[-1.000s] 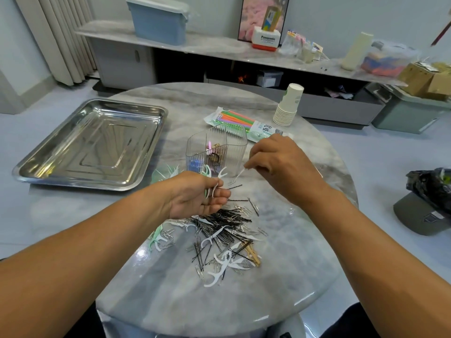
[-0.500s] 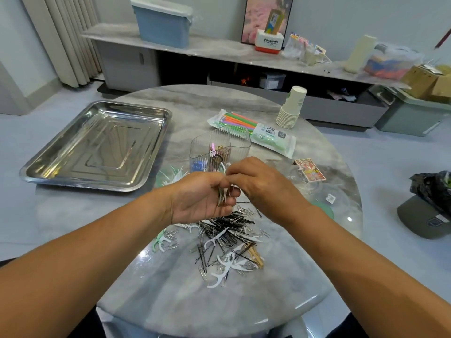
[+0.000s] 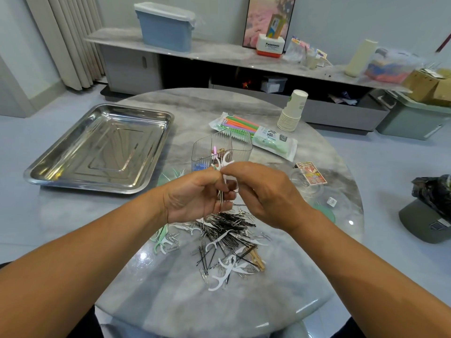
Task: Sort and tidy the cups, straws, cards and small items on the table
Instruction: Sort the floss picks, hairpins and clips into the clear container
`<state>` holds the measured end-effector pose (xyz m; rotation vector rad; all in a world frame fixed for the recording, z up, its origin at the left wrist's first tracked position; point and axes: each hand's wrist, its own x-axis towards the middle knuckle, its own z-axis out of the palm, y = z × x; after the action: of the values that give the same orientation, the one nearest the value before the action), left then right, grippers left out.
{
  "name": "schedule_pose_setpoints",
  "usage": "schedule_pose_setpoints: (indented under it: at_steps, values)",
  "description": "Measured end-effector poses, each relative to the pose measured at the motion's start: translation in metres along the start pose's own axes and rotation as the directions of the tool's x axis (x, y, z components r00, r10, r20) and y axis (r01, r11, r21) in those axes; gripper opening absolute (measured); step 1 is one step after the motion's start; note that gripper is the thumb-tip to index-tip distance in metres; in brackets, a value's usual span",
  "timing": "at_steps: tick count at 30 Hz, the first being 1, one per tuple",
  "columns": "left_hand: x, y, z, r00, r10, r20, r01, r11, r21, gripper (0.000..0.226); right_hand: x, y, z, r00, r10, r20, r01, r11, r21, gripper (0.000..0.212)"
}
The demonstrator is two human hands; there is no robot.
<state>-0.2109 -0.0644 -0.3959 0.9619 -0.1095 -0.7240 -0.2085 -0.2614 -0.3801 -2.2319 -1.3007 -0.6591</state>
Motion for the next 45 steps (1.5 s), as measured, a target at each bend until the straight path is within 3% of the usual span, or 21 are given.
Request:
schedule_pose_setpoints:
  at_steps: [3,5,8,10,11,13,14,19,23,26,28,30,32,35,39,42,45]
  values:
    - [-0.001,0.002,0.004,1.0,0.023,-0.005,-0.023,0.999,0.037,0.021,-0.002,-0.005,0.003,0.991,0.127,-0.037,-0.118,0.976,0.181,0.042]
    - [0.001,0.003,0.007,0.998,0.051,-0.046,-0.047,0.996,0.078,0.015,0.001,-0.009,0.008,0.952,0.271,-0.142,-0.224,0.934,0.278,0.036]
    - [0.001,0.002,0.008,0.989,0.067,-0.128,-0.056,0.994,0.09,0.012,0.011,-0.01,0.013,0.787,0.558,-0.264,-0.434,0.804,0.406,0.027]
    - [-0.002,0.002,0.008,0.99,0.069,-0.125,-0.052,0.99,0.133,0.012,0.019,-0.009,0.014,0.635,0.768,-0.088,-0.593,0.557,0.581,0.024]
    - [-0.003,0.001,0.008,0.992,0.065,-0.112,-0.047,0.987,0.156,0.011,0.022,-0.009,0.014,0.55,0.831,0.079,-0.64,0.359,0.679,0.027]
    - [-0.005,0.0,0.009,0.995,0.046,-0.087,-0.03,0.983,0.181,0.011,0.028,-0.01,0.015,0.425,0.82,0.384,-0.65,-0.019,0.759,0.044]
    - [-0.006,-0.001,0.009,0.996,0.031,-0.083,-0.016,0.984,0.176,0.011,0.03,-0.01,0.015,0.41,0.789,0.457,-0.648,-0.1,0.755,0.05]
    - [-0.012,0.002,0.007,0.986,0.049,-0.162,-0.027,0.99,0.139,0.011,0.034,-0.014,0.018,0.476,0.703,0.528,-0.689,-0.075,0.721,0.047]
    - [-0.011,0.002,0.009,0.94,0.115,-0.322,-0.085,0.991,0.107,0.024,0.038,-0.023,0.023,0.557,0.657,0.507,-0.76,0.157,0.631,0.04]
    - [-0.011,0.007,0.012,0.862,0.233,-0.45,-0.248,0.968,0.026,0.037,0.043,-0.03,0.027,0.542,0.754,0.373,-0.781,0.287,0.555,0.047]
    - [-0.011,0.012,0.009,0.797,0.314,-0.515,-0.315,0.945,0.089,0.044,0.048,-0.033,0.028,0.469,0.814,0.344,-0.769,0.184,0.612,0.04]
    - [-0.012,0.016,0.008,0.741,0.352,-0.571,-0.318,0.934,0.162,0.048,0.053,-0.038,0.032,0.429,0.784,0.448,-0.71,-0.013,0.704,0.038]
    - [-0.012,0.016,0.009,0.705,0.369,-0.605,-0.33,0.927,0.18,0.045,0.06,-0.046,0.036,0.459,0.736,0.497,-0.609,-0.146,0.779,0.024]
    - [-0.011,0.018,0.014,0.678,0.445,-0.585,-0.402,0.891,0.212,0.041,0.072,-0.053,0.043,0.481,0.741,0.468,-0.463,-0.239,0.854,0.007]
    - [-0.012,0.02,0.011,0.708,0.52,-0.478,-0.436,0.854,0.283,0.039,0.081,-0.051,0.044,0.443,0.751,0.49,-0.34,-0.365,0.867,0.009]
    - [-0.018,0.029,0.005,0.789,0.501,-0.355,-0.388,0.855,0.344,0.038,0.084,-0.047,0.04,0.437,0.769,0.466,-0.274,-0.379,0.884,0.016]
    - [-0.028,0.045,-0.007,0.823,0.447,-0.351,-0.271,0.851,0.45,0.082,0.084,-0.032,0.028,0.382,0.819,0.428,-0.255,-0.352,0.901,0.017]
